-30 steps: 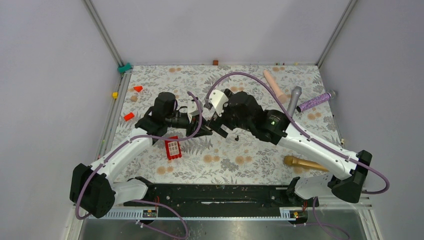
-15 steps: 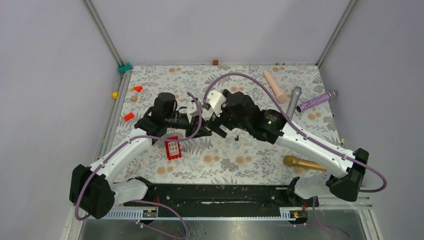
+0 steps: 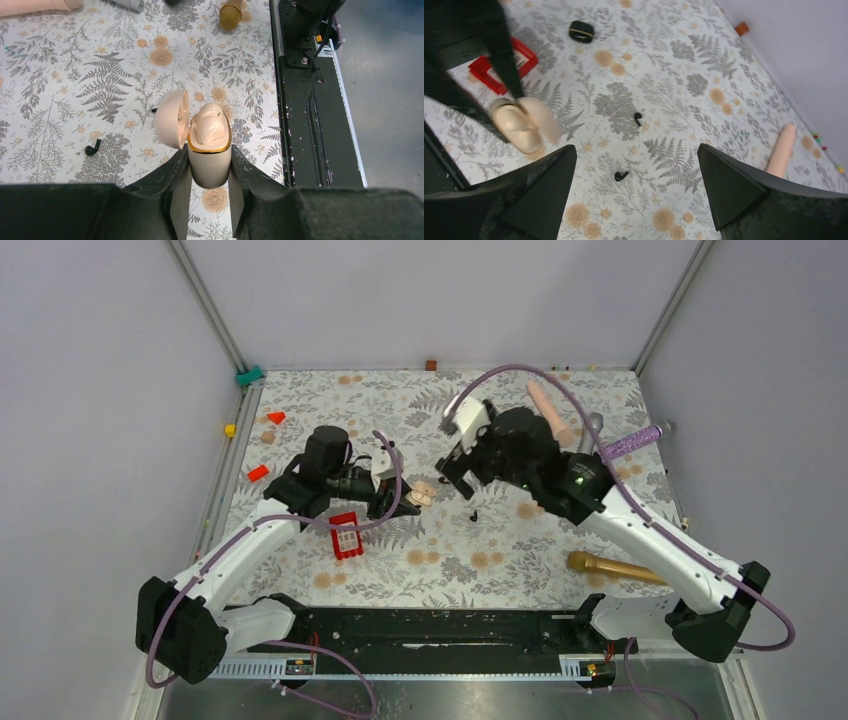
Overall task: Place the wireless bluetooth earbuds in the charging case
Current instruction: Insert the left earbud into the left side groove of the charging case, then close the charging case with the earbuds inside.
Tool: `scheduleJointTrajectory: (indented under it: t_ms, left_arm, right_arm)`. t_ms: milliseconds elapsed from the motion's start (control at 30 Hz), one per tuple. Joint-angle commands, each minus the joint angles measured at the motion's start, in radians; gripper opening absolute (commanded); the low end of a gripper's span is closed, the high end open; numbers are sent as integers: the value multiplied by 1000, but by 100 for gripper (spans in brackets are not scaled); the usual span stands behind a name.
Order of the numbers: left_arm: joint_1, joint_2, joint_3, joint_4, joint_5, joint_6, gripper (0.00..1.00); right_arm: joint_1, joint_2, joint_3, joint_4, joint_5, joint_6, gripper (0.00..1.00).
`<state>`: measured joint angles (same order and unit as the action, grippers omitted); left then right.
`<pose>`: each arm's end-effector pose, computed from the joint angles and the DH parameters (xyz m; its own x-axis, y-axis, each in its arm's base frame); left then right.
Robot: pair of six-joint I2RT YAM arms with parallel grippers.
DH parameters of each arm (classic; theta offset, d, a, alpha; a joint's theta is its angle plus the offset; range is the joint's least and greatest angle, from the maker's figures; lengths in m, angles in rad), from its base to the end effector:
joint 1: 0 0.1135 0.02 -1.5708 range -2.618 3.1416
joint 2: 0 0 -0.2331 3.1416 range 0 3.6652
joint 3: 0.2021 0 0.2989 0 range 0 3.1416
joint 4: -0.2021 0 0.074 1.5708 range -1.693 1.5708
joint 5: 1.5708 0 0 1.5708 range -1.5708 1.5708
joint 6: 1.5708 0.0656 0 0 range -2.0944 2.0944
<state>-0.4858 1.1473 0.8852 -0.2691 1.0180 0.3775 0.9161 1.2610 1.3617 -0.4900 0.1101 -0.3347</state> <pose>0.2534 -0.1970 0.2531 -0.0869 0.2647 -0.9604 0.9962 0.0259 -0.0830 0.2268 0.2836 0.3718 0.0204 -0.5097 -0.8601 -0.7621 0.5489 -0.3433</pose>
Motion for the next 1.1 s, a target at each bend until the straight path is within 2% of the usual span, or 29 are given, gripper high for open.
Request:
scheduleJointTrajectory:
  t_ms: [0, 133, 433, 700, 833, 1000, 1067]
  left_arm:
    - [16, -53, 73, -58, 37, 90, 0]
    - [20, -67, 97, -160, 103, 177, 0]
    - [20, -41, 46, -167, 240, 206, 1]
    - [14, -20, 49, -168, 245, 213, 1]
    - [13, -23, 49, -170, 238, 215, 0]
    - [12, -22, 43, -140, 211, 189, 0]
    - [12, -26, 35, -120, 203, 175, 0]
  right_arm:
    - [-148, -87, 16, 18, -144, 101, 99]
    - [-190, -99, -55, 87, -190, 129, 99]
    - [-192, 4, -86, 105, -413, 154, 100]
    - [-191, 42, -96, 93, -605, 157, 99]
    - [-192, 51, -88, 78, -653, 155, 100]
    - [-191, -1, -91, 27, -980, 105, 100]
    - [-191, -43, -94, 38, -1006, 107, 100]
